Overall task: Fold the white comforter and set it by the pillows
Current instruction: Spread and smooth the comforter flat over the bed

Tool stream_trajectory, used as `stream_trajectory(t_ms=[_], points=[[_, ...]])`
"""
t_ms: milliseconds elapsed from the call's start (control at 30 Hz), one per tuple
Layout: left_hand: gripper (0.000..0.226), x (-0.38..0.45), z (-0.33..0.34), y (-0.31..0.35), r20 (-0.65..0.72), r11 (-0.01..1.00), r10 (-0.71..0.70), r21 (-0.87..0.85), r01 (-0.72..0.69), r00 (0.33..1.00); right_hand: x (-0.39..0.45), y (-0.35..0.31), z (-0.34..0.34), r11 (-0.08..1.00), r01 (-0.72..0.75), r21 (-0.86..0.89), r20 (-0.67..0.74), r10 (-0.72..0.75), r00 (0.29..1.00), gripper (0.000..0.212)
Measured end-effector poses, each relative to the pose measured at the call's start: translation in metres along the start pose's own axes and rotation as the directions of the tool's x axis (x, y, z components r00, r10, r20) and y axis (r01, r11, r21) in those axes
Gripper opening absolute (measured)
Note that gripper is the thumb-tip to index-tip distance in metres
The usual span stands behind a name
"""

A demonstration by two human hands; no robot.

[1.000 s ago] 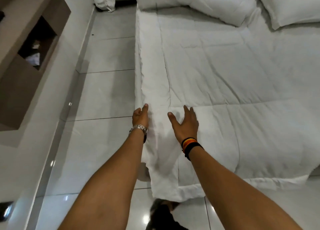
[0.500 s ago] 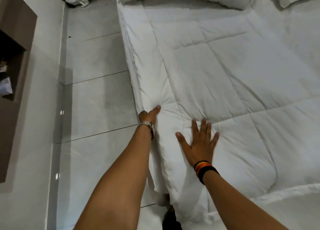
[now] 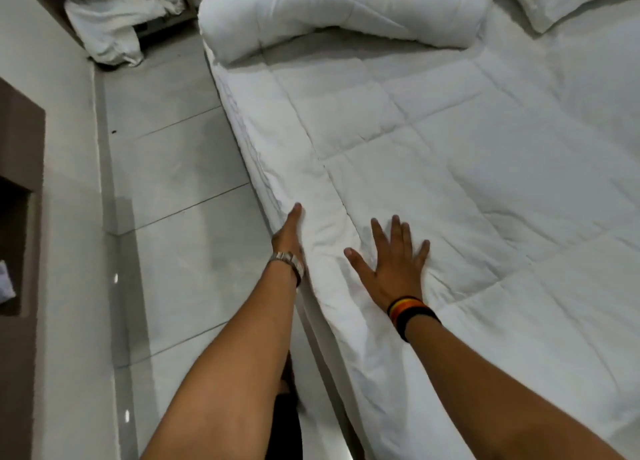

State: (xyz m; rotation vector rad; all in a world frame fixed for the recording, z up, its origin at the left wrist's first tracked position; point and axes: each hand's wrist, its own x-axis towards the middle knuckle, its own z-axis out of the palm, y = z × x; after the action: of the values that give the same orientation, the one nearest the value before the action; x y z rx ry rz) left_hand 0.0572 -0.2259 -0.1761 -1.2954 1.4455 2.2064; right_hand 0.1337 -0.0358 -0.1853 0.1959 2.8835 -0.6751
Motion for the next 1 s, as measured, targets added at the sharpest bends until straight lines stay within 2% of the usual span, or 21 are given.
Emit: stream_trajectory(t_ms=[167,300,433,533,600,700,800,900,1000], points=[[0.065,0.080,0.026,0.082,0.010,0.991,0.025,0.134,-0.026,1.000,0.091,-0.047,0.016,0.997,-0.073,-0.011,-0.045,0.072,0.996,0.094],[0.030,0.124,0.011,0.111,0.065,0.980,0.052,0.190,-0.063,0.997,0.134,-0.082,0.044,0.985,-0.159,-0.062,-0.066,0.155,0.986,0.091],[0.022,0.138,-0.026,0.106,0.077,0.971,0.039,0.232,-0.056,0.996,0.122,-0.092,0.065,0.962,-0.198,-0.187,-0.086,0.185,0.979,0.086],[0.041,0.142,-0.024,0.121,0.116,0.962,-0.038,0.274,0.004,0.993,0.126,-0.098,0.063,0.945,-0.249,-0.212,-0.077,0.238,0.968,0.089],[0.057,0.147,-0.014,0.139,0.143,0.966,-0.035,0.258,-0.003,0.989,0.142,-0.109,0.057,0.944,-0.278,-0.178,-0.075,0.269,0.960,0.091],[0.087,0.162,0.009,0.180,0.158,0.967,0.056,0.235,-0.093,0.986,0.186,-0.136,0.047,0.959,-0.244,-0.141,-0.121,0.228,0.966,0.092],[0.111,0.187,0.039,0.223,0.133,0.937,0.122,0.311,-0.159,0.984,0.244,-0.164,0.037,0.966,-0.243,-0.087,-0.140,0.230,0.963,0.093],[0.119,0.218,0.064,0.261,0.081,0.923,0.124,0.357,-0.145,0.989,0.301,-0.187,0.031,0.971,-0.235,-0.045,-0.145,0.226,0.963,0.095],[0.114,0.254,0.084,0.293,0.016,0.931,0.064,0.359,-0.066,0.998,0.356,-0.198,0.027,0.969,-0.241,-0.046,-0.151,0.232,0.961,0.094]])
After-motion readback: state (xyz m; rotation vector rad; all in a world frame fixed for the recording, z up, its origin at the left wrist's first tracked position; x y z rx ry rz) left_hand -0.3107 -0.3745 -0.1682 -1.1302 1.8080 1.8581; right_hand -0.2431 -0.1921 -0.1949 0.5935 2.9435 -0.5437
